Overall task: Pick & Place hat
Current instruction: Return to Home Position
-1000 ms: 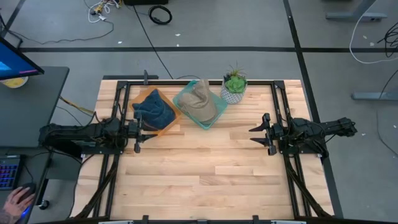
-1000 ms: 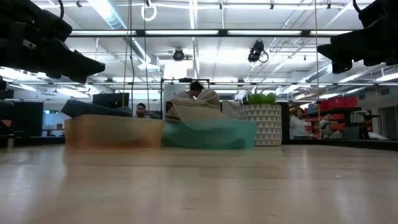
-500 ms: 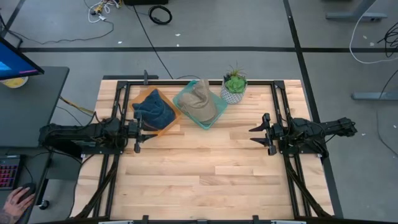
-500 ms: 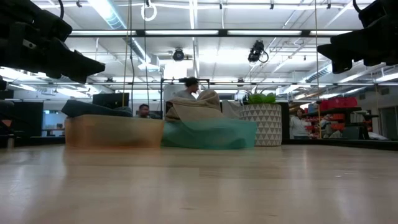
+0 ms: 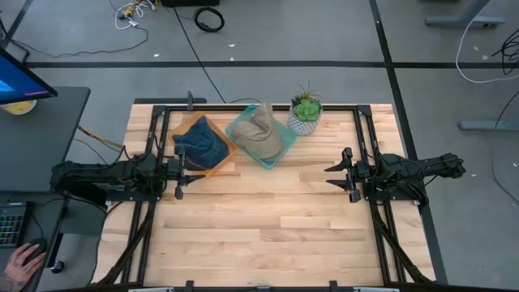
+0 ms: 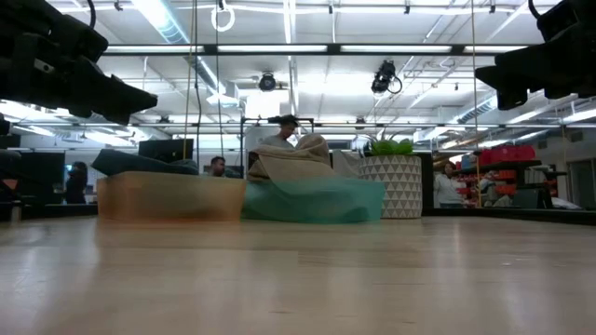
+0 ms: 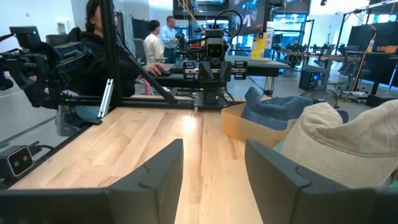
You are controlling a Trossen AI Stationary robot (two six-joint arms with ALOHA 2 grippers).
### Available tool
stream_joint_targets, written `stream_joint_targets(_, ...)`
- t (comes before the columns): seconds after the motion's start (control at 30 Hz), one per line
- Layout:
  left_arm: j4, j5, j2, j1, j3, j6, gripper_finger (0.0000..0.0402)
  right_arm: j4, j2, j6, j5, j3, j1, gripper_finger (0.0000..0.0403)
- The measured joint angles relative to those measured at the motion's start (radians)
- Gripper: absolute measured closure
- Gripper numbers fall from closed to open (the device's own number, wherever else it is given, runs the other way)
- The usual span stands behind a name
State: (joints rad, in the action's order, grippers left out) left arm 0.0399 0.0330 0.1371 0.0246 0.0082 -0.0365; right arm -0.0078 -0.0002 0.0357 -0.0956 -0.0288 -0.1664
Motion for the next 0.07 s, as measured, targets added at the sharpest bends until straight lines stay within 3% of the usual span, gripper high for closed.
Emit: stream_joint_targets(0.07, 0.0, 0.0, 0.0, 0.0, 0.0, 0.0, 0.0301, 0.0, 0.0, 0.0, 0.0, 0.0, 0.0, 0.0227)
